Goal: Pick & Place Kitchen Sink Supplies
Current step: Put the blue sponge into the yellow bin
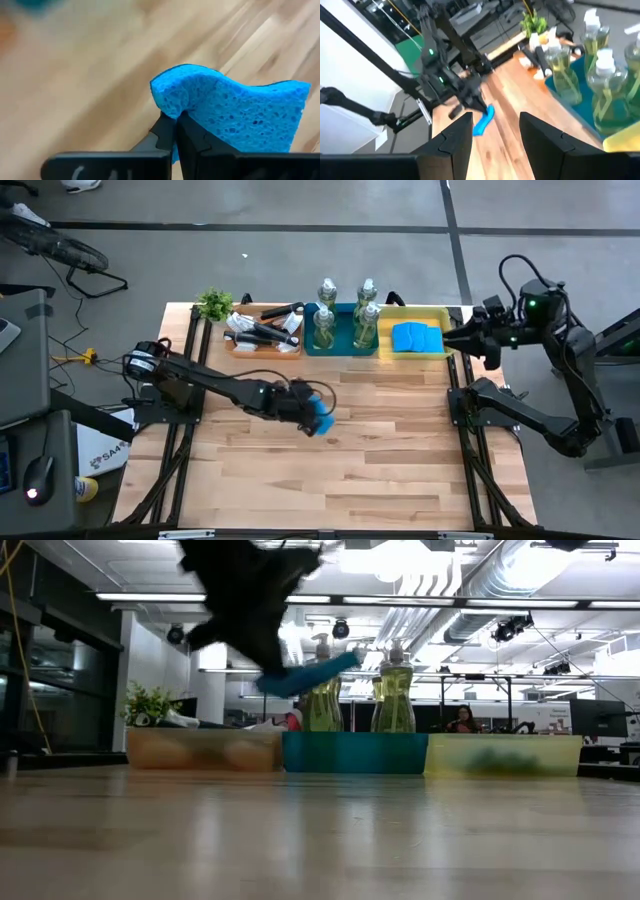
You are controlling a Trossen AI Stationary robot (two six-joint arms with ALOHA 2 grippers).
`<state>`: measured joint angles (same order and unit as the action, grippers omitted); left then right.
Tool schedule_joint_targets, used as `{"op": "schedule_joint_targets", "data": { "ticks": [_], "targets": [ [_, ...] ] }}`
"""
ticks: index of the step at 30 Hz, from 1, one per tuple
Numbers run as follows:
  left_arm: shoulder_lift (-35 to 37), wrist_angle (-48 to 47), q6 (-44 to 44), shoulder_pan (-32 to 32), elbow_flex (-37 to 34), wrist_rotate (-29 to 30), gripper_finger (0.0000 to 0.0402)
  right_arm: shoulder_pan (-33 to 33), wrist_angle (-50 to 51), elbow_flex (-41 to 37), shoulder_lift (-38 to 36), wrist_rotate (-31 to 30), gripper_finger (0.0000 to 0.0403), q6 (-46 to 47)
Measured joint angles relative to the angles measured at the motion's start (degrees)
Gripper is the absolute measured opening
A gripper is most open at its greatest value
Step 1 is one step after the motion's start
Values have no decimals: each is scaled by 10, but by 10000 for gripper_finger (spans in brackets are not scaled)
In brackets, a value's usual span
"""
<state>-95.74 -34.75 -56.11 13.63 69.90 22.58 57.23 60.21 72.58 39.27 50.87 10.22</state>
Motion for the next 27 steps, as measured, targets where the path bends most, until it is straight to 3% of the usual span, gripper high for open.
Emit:
{"op": "schedule_joint_targets", "data": {
  "ticks": [8,16,21,27],
  "targets": [
    [1,3,205,-1,133,117,0,0,21,0,0,14,156,-21],
    [1,30,395,-5,230,272,0,0,13,0,5,32,157,-46],
    [2,77,478,-20,263,283,0,-3,-11,0,17,37,165,-70],
    [2,100,522,-41,269,276,0,-55,-75,0,39,35,193,-58]
  ]
}}
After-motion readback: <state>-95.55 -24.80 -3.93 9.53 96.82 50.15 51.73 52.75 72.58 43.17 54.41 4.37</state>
